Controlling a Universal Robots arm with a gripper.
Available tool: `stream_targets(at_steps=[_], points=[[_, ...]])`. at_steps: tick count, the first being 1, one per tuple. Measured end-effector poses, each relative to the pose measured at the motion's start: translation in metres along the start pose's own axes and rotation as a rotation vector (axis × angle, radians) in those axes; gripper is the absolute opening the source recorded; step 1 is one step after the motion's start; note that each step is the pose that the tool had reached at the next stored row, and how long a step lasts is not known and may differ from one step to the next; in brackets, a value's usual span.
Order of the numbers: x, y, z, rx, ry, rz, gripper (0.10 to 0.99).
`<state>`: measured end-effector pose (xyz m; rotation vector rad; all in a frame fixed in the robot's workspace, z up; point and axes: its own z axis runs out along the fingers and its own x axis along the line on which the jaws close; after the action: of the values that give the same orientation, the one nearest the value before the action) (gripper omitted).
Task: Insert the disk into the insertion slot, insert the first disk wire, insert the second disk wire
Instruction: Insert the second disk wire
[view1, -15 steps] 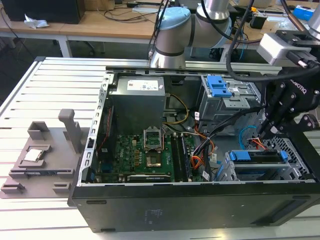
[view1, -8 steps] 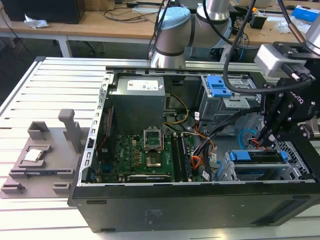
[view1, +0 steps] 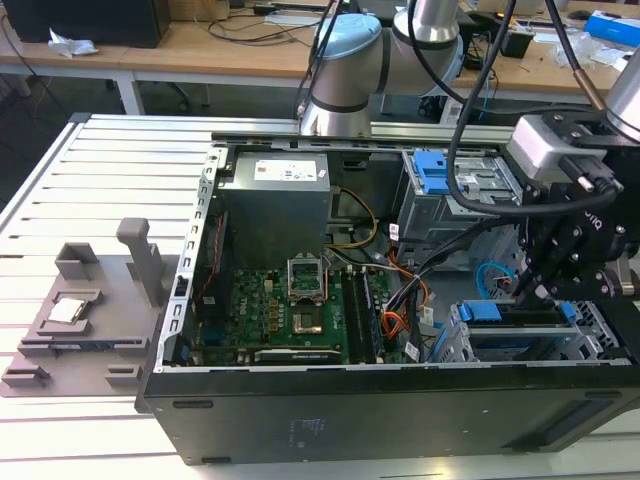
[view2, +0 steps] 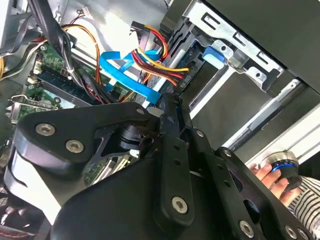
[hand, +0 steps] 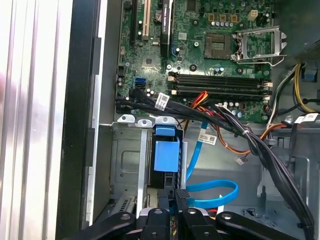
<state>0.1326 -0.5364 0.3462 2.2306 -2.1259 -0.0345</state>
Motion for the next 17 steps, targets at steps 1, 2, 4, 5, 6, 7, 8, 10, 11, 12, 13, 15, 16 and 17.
stream_targets(at_steps=[1,2,4,5,6,7,8,10,11,12,13,15,16,17], points=[[0.0,-0.0001,0.0009,0.0,0.0,0.0,0.165],[0.0,-0.0002,0.0012,0.0,0.0001,0.0,0.165],[0.0001,-0.0002,0.0013,0.0,0.0004,0.0,0.165],[0.0001,-0.0002,0.0014,0.0,0.0003,0.0,0.165],[0.0,-0.0002,0.0015,0.0,0.0,0.0,0.165],[0.0,-0.0003,0.0015,0.0,0.0,-0.001,0.165],[-0.0001,-0.0004,0.0016,0.0,-0.0001,-0.001,0.165],[-0.0005,-0.0005,0.0017,0.0,-0.0003,-0.001,0.165],[-0.0006,-0.0005,0.0016,0.0,0.0,-0.002,0.165],[-0.0008,-0.0007,0.0017,0.0,-0.0001,-0.002,0.165],[-0.0009,-0.0008,0.0018,0.0,-0.0002,-0.003,0.165],[-0.0012,-0.0011,0.0018,0.0,0.0001,-0.004,0.165],[-0.0014,-0.0014,0.002,0.0,0.0,-0.006,0.165],[-0.0014,-0.0017,0.002,0.0,0.0002,-0.007,0.165]])
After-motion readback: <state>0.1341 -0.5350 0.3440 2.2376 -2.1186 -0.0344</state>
